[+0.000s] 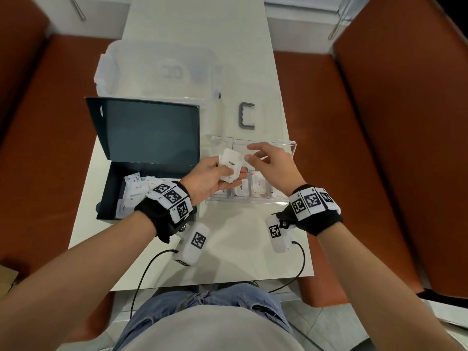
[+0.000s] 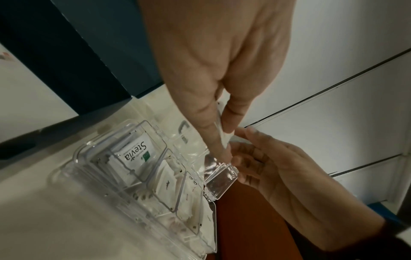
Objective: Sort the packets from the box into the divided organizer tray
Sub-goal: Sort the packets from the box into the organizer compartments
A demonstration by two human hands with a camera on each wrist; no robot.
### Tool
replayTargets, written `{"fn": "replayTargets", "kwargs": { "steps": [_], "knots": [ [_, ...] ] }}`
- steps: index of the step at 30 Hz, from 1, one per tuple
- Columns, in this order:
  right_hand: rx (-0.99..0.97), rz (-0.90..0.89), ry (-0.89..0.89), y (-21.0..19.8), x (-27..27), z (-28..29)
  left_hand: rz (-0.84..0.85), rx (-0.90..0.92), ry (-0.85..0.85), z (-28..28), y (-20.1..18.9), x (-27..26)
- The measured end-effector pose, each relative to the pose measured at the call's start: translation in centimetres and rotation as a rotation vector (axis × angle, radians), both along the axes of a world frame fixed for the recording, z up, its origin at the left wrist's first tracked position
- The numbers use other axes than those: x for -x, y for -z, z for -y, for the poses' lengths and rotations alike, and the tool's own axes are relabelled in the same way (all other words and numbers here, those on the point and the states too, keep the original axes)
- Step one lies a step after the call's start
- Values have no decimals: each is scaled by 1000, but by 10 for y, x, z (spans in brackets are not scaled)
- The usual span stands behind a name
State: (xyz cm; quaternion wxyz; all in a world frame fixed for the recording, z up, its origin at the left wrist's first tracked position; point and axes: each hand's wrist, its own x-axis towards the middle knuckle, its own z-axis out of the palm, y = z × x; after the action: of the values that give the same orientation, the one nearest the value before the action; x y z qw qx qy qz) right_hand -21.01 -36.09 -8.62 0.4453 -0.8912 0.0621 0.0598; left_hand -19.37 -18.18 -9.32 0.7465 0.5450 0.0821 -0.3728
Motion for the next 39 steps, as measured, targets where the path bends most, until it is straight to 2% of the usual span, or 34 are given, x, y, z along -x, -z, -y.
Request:
{"fn": "replayTargets", "kwargs": {
  "steps": [6, 10, 13, 16, 19, 22, 28, 33, 39],
  "knots": [
    [-89, -7, 14, 1, -11, -7, 121, -58, -23, -1, 4, -1],
    [-175, 27, 141, 1, -16, 21, 125, -80, -22, -5, 3, -4],
    [11, 9, 202, 9, -18, 55, 112, -112, -33, -5, 2, -5],
    [229, -114, 150, 20, -12, 78, 111, -158, -21, -1, 2, -7],
    [309, -300, 76, 33, -3, 86, 118, -180, 1, 5, 3, -6],
    [319, -396, 62, 43, 5, 84, 126, -180, 20, 11, 4, -4],
    [287, -277, 156, 56, 12, 80, 119, -176, 30, 16, 8, -1],
    [339, -219, 208, 61, 12, 75, 109, -169, 22, 15, 11, 1],
    [429, -228, 147, 62, 14, 73, 111, -177, 15, 15, 9, 1]
  ]
}}
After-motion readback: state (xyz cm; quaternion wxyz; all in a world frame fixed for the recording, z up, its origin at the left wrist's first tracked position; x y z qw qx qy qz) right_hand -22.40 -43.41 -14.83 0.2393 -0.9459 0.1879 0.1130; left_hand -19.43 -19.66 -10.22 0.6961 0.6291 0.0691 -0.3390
